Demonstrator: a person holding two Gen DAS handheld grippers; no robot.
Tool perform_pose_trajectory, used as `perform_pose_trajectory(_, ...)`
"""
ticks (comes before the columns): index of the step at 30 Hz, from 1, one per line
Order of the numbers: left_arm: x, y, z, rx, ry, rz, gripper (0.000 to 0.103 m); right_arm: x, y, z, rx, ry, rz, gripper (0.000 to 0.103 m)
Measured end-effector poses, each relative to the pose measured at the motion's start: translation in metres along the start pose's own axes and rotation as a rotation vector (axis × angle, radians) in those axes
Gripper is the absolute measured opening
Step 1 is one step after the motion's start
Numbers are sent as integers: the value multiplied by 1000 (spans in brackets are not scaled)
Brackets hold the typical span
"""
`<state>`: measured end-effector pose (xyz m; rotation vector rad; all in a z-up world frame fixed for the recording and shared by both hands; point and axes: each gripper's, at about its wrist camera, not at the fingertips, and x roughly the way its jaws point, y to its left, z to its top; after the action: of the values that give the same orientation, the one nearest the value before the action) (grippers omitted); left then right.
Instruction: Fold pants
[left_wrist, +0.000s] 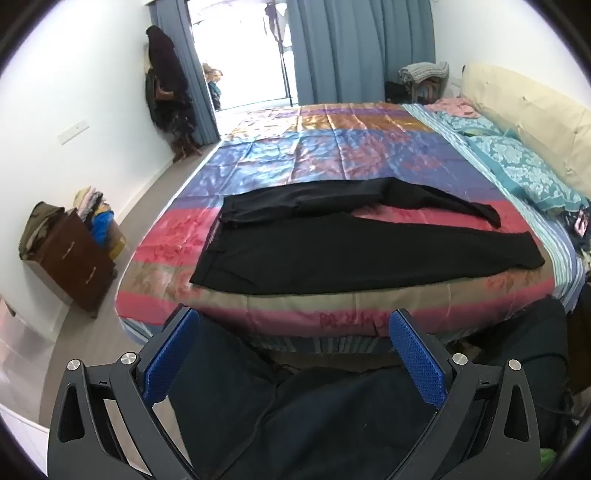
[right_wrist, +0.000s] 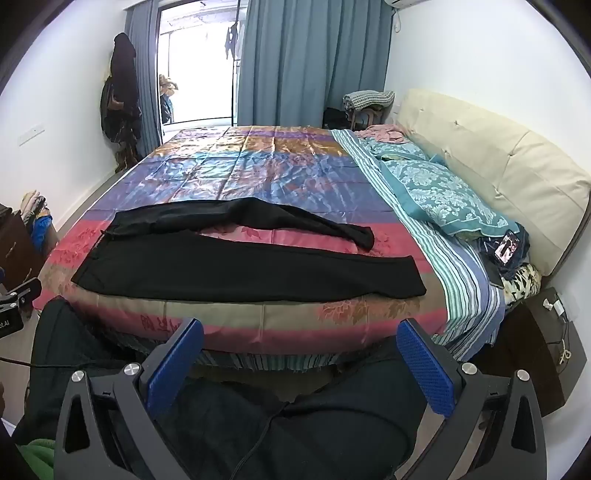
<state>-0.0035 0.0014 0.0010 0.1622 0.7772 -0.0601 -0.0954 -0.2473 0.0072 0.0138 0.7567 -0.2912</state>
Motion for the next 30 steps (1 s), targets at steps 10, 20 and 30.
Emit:
perform_pose_trajectory(10,8,-4,-2,7,13,21,103,-2,1,2,1,-2,1,103)
perform_pose_trajectory(20,8,-4,-1,14,12,24,103,-1,0,5,-2,-7,-2,103)
perform_pose_trajectory(30,8,-6,-4,22,14,27,103,-1,-2,6,-6,3,5,103)
